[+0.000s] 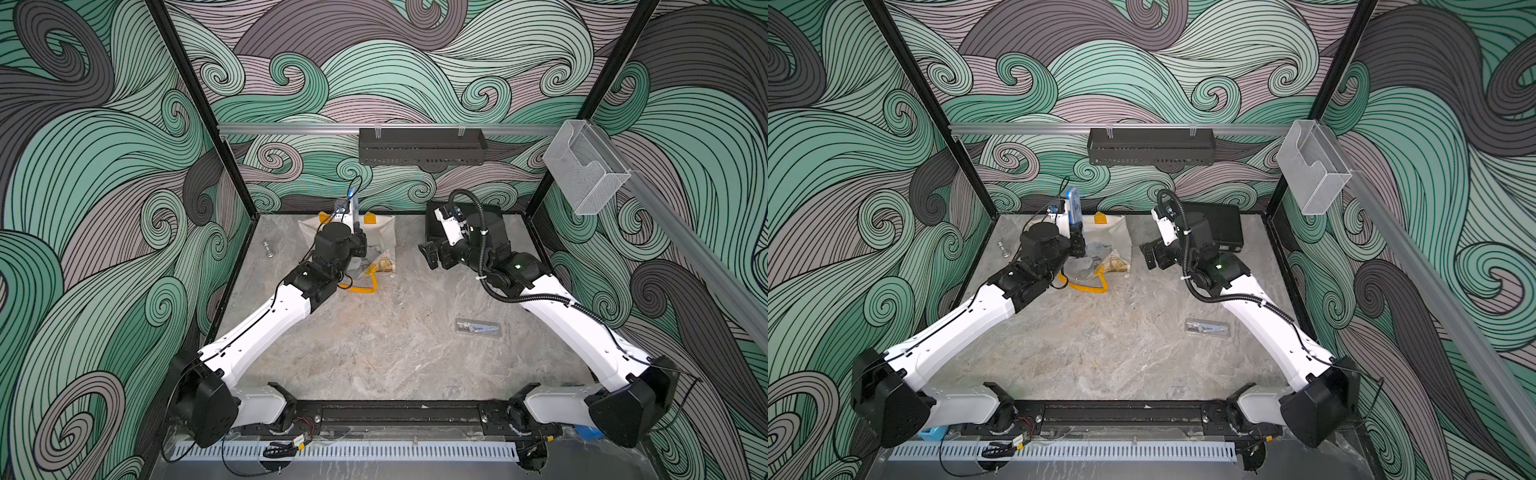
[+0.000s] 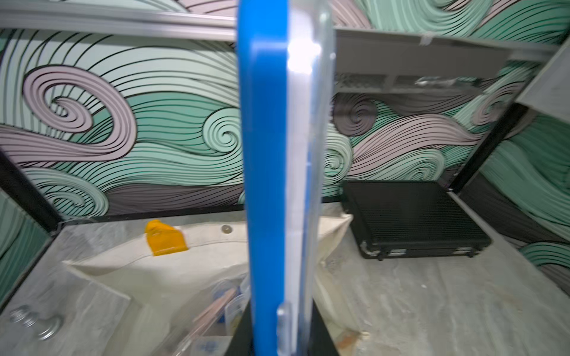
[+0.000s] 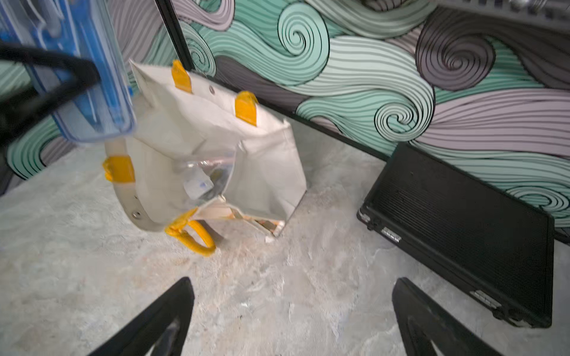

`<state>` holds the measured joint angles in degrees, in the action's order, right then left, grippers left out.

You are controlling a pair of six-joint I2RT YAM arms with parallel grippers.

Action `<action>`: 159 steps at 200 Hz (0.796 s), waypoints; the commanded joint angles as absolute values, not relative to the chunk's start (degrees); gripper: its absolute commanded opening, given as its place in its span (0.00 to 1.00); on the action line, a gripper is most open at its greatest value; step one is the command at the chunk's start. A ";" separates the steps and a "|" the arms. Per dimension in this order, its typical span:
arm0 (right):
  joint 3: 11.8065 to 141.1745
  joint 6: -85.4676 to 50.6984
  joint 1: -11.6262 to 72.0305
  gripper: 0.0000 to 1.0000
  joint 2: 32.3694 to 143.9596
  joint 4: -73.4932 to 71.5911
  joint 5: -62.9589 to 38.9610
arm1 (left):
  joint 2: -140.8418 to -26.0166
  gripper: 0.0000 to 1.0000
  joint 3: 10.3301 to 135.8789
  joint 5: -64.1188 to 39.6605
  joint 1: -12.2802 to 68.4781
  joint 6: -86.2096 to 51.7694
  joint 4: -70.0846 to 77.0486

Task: Put the compass set into the canvas bag
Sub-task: Place the compass set in the canvas bag.

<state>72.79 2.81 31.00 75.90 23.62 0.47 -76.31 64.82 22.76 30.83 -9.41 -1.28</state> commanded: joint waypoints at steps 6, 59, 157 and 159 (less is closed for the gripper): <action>68.56 3.43 30.88 1.00 73.99 27.55 5.59 | -80.65 0.17 66.09 23.96 29.18 -9.61 -7.66; 62.64 2.72 29.85 1.00 72.64 28.40 8.79 | -89.30 0.18 68.34 23.62 28.95 -6.39 -8.64; 61.11 12.74 29.00 1.00 74.68 33.84 4.97 | -99.12 0.35 76.20 24.01 27.52 -9.49 -12.13; 61.16 12.85 28.92 1.00 74.77 33.86 4.98 | -99.14 0.36 76.20 24.06 27.51 -9.56 -12.15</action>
<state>61.41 8.51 29.28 74.17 32.58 6.17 -98.72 73.82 24.01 28.40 -8.47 -10.68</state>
